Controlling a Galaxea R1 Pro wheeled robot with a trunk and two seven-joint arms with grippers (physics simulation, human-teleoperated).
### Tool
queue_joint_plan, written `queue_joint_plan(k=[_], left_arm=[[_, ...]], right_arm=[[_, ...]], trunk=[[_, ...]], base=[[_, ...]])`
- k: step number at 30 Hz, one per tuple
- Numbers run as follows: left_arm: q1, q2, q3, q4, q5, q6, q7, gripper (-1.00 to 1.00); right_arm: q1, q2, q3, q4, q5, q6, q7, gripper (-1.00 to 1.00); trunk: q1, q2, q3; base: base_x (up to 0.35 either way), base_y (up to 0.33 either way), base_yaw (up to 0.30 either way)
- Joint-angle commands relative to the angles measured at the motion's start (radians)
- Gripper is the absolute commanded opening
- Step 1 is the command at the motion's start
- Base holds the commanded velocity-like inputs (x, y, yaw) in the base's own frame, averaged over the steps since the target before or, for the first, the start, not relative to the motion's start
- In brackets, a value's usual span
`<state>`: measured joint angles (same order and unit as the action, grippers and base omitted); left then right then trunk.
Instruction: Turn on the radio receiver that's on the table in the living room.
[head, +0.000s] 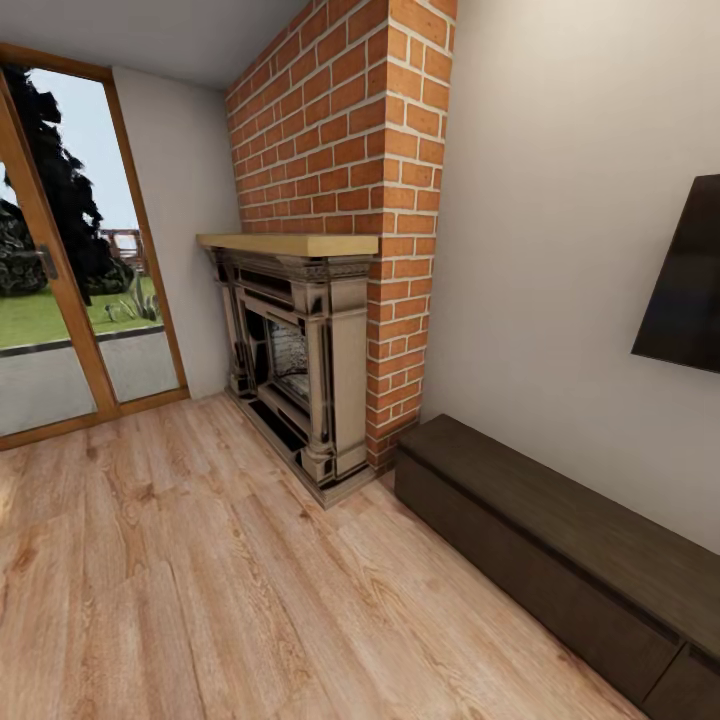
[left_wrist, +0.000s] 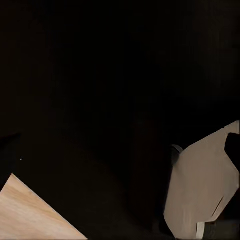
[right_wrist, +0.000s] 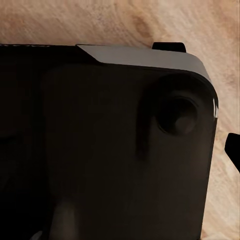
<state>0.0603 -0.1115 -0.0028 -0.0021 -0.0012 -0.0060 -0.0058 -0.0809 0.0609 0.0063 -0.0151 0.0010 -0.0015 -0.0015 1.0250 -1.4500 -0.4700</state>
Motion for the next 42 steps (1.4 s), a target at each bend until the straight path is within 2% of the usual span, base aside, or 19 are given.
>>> queue_joint_plan(k=[1,3,7,8,9,10,13,15,17,18,19,21,23,26,28,33,42], left_arm=[[0.000,-0.002,-0.001,0.000,0.000,0.000,0.000,1.00],[0.000,-0.004,-0.002,-0.005,0.002,-0.001,0.000,1.00],[0.000,-0.004,-0.003,-0.101,-0.002,0.004,0.002,1.00],[0.000,-0.002,-0.004,-0.169,-0.003,0.007,0.005,1.00],[0.000,-0.001,-0.004,-0.195,-0.003,0.008,0.006,1.00],[0.000,0.004,-0.004,-0.277,-0.004,0.011,0.007,1.00],[-0.001,0.011,-0.003,-0.392,-0.005,0.014,0.007,1.00],[-0.006,0.020,0.000,-0.509,-0.005,0.019,0.011,1.00],[-0.039,0.025,0.010,-0.637,-0.004,0.084,0.016,1.00],[-0.074,0.026,0.022,-0.703,-0.004,0.159,0.018,1.00],[-0.087,0.026,0.026,-0.723,-0.004,0.187,0.018,1.00],[-0.145,0.025,0.036,-0.797,-0.004,0.297,0.020,1.00],[-0.192,0.024,0.039,-0.841,-0.004,0.359,0.020,1.00],[-0.255,0.025,0.042,-0.878,-0.004,0.415,0.020,1.00],[-0.282,0.025,0.043,-0.890,-0.003,0.427,0.022,1.00],[-0.294,0.022,0.044,-0.888,-0.004,0.369,0.022,1.00],[-0.295,0.023,0.044,-0.888,-0.006,0.354,0.024,1.00]], right_arm=[[0.000,-0.002,0.000,-0.007,0.000,0.000,-0.001,1.00],[0.000,-0.009,0.001,-0.050,0.000,0.000,-0.001,1.00],[-0.002,-0.053,0.000,-0.207,0.001,0.001,-0.001,1.00],[-0.005,-0.066,0.000,-0.279,0.001,0.001,-0.001,1.00],[-0.005,-0.070,-0.001,-0.304,0.001,0.002,-0.001,1.00],[-0.007,-0.077,-0.002,-0.375,0.001,0.005,-0.001,1.00],[-0.013,-0.082,-0.003,-0.468,0.001,0.010,-0.001,1.00],[-0.038,-0.084,-0.003,-0.558,0.001,0.014,-0.001,1.00],[-0.104,-0.091,-0.005,-0.612,0.000,0.019,-0.002,1.00],[-0.154,-0.107,-0.007,-0.624,0.000,0.039,-0.002,1.00],[-0.170,-0.113,-0.007,-0.627,-0.001,0.053,-0.002,1.00],[-0.243,-0.140,-0.008,-0.633,0.000,0.144,0.001,1.00],[-0.300,-0.151,-0.009,-0.636,0.000,0.211,0.003,1.00],[-0.352,-0.158,-0.009,-0.639,0.002,0.259,0.002,1.00],[-0.369,-0.160,-0.006,-0.637,0.003,0.257,0.001,1.00],[-0.377,-0.161,-0.001,-0.636,0.003,0.210,0.009,1.00],[-0.378,-0.159,0.003,-0.634,0.005,0.201,0.009,1.00]], trunk=[[0.000,0.000,0.000],[0.000,0.000,0.000],[0.000,0.000,0.000],[0.000,0.000,0.000],[0.000,0.000,0.000],[0.000,0.000,0.000],[0.000,0.000,0.000],[0.000,0.000,0.000],[0.000,0.000,0.000],[0.000,0.000,0.000],[0.000,0.000,0.000],[0.000,0.000,0.000],[0.000,0.000,0.000],[0.000,0.000,0.000],[0.000,0.000,0.000],[0.000,0.000,0.000],[0.000,0.000,0.000]], base=[[0.000,0.000,0.000],[0.000,0.000,0.000],[0.000,0.000,0.000],[0.000,0.000,0.000],[0.000,0.000,0.000],[0.000,0.000,0.000],[0.000,0.000,0.000],[0.000,0.000,0.000],[0.000,0.000,0.000],[0.000,0.000,0.000],[0.000,0.000,0.000],[0.000,0.000,0.000],[0.000,0.000,0.000],[0.000,0.000,0.000],[0.000,0.000,0.000],[0.000,0.000,0.000],[0.000,0.000,0.160]])
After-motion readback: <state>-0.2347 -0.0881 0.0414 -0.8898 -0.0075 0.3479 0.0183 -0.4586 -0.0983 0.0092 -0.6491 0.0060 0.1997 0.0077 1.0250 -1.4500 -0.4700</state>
